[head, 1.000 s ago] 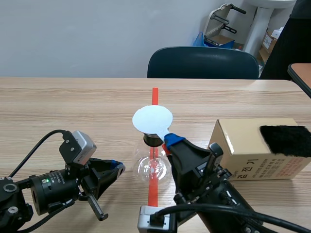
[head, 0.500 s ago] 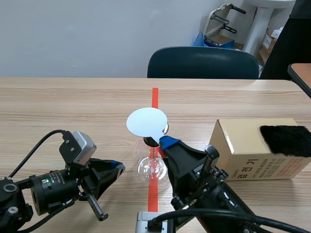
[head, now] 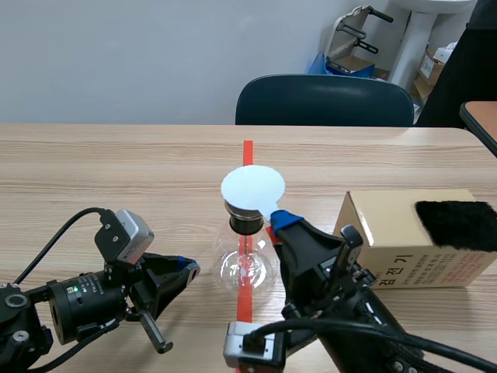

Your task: Do the electroscope experiment

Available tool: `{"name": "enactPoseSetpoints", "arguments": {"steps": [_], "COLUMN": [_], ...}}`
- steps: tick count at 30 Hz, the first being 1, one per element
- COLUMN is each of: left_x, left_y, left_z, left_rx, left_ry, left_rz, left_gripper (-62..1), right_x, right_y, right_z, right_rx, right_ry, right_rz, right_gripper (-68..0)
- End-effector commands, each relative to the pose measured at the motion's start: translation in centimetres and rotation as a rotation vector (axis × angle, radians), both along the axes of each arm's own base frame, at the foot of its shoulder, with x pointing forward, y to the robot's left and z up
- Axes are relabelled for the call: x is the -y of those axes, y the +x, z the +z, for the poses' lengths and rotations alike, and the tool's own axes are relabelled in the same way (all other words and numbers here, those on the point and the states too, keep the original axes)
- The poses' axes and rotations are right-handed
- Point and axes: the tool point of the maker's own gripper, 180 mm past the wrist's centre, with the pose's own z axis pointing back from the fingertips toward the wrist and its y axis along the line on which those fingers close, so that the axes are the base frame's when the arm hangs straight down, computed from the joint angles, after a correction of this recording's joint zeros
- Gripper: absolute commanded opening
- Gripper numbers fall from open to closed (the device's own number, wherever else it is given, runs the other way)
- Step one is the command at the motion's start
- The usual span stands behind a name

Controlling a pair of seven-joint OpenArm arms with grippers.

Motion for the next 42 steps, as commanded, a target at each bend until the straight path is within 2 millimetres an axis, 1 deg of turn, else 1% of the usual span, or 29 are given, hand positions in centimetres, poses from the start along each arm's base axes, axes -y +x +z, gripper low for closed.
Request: {"name": "enactPoseSetpoints", "arguments": {"steps": [1, 6, 12, 16, 21, 26, 42], "left_x": [0.4, 0.4, 0.4, 0.4, 0.4, 0.4, 0.4], "left_y": [0.5, 0.5, 0.5, 0.5, 0.5, 0.5, 0.5], "left_z": [1.2, 1.2, 1.2, 1.2, 1.2, 1.2, 1.2], "left_rx": [0.03, 0.03, 0.03, 0.03, 0.03, 0.029, 0.03], "left_ry": [-0.034, -0.034, -0.034, -0.034, -0.034, -0.033, -0.034], "left_rz": [0.004, 0.004, 0.004, 0.004, 0.004, 0.004, 0.004], "left_gripper": [-57.3, -57.3, -57.3, -57.3, -57.3, -57.3, -57.3], "right_x": [0.7, 2.6, 5.3, 7.0, 8.5, 9.2, 9.2], "right_y": [0.7, 1.7, 2.7, 3.0, 3.2, 3.3, 3.3], "right_z": [1.7, 1.9, 2.0, 2.0, 2.1, 2.1, 2.0], "right_rx": [0.072, 0.071, 0.07, 0.069, 0.068, 0.068, 0.067], "right_ry": [0.03, 0.048, 0.073, 0.087, 0.1, 0.106, 0.106], "right_rz": [-0.031, -0.148, -0.306, -0.402, -0.484, -0.523, -0.522], "right_gripper": [-66.0, -66.0, -66.0, -66.0, -66.0, -66.0, -66.0]}}
